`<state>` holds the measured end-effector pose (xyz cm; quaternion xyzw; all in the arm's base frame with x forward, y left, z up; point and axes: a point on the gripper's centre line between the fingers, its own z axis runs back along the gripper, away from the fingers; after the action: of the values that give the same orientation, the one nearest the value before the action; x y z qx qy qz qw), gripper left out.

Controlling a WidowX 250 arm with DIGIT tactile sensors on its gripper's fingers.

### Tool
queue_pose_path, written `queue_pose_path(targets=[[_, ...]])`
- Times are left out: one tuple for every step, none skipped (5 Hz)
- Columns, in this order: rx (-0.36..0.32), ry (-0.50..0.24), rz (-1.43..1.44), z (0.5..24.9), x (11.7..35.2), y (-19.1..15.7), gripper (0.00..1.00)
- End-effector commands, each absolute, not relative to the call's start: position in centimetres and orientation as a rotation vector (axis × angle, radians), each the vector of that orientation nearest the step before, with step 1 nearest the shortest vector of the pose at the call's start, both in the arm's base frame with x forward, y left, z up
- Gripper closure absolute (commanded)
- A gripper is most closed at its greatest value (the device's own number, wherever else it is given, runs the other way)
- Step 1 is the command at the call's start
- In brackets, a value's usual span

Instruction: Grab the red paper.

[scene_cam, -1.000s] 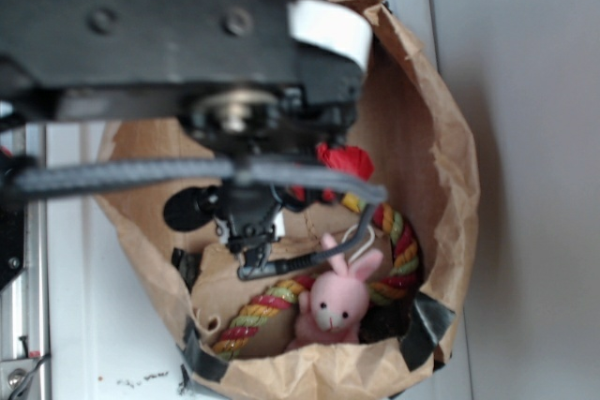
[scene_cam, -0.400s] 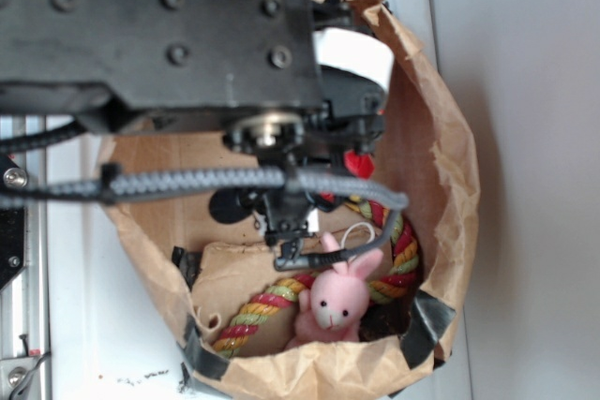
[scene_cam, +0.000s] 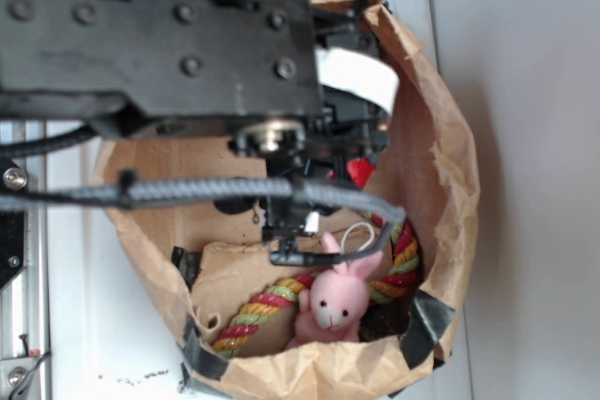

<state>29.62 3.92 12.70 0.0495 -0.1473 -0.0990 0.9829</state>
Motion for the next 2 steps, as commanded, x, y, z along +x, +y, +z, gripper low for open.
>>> queue_pose_path(targets=[[0.130, -0.265, -0.295, 12.1, 32.0, 5.0, 0.00], [0.118, -0.260, -0.334, 10.6, 32.8, 5.1, 0.00]])
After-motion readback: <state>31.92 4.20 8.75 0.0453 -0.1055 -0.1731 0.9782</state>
